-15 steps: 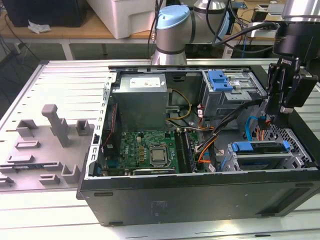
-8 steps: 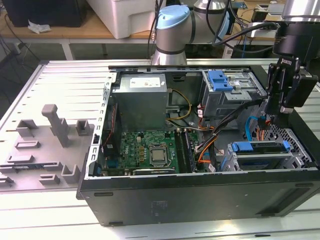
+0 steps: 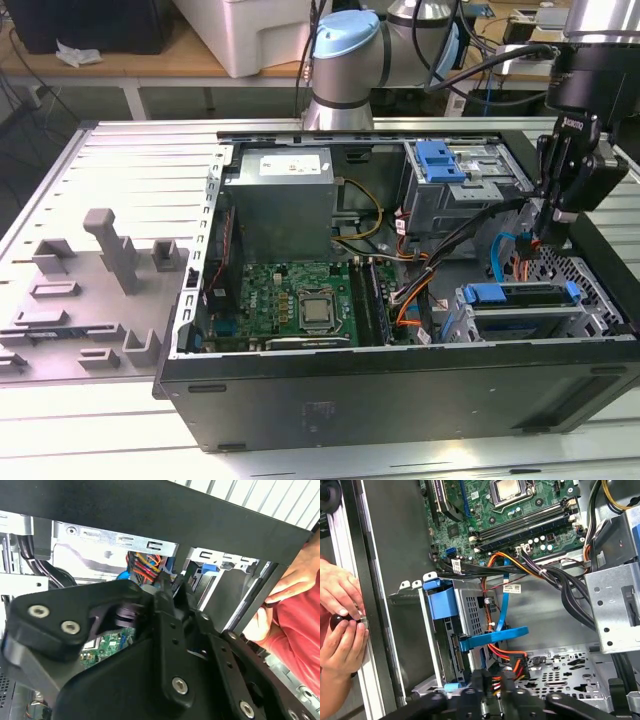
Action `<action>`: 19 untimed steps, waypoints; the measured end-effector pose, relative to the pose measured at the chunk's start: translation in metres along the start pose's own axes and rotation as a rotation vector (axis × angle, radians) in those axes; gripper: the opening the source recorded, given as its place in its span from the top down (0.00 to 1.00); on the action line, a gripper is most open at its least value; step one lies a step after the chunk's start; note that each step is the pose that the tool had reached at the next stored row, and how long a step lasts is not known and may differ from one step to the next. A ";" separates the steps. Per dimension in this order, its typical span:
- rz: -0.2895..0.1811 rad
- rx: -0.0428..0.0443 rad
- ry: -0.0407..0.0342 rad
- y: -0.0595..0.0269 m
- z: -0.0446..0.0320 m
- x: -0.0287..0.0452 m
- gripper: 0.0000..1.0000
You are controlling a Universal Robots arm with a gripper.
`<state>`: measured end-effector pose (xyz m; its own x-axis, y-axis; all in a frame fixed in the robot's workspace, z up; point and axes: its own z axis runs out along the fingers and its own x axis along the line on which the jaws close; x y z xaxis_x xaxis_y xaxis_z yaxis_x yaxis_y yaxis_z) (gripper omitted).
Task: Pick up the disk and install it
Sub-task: 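Insert the first disk wire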
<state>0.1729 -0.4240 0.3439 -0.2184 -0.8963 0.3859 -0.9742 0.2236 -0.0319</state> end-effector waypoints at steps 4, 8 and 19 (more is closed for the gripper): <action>0.000 0.0000 0.0001 0.0000 0.0000 0.0000 0.83; 0.000 0.0001 -0.0002 0.0005 0.0002 0.0000 0.83; 0.000 0.0026 0.0106 0.0045 -0.0072 0.0025 0.83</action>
<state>0.1684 -0.4225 0.3514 -0.2182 -0.8921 0.3957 -0.9742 0.2230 -0.0344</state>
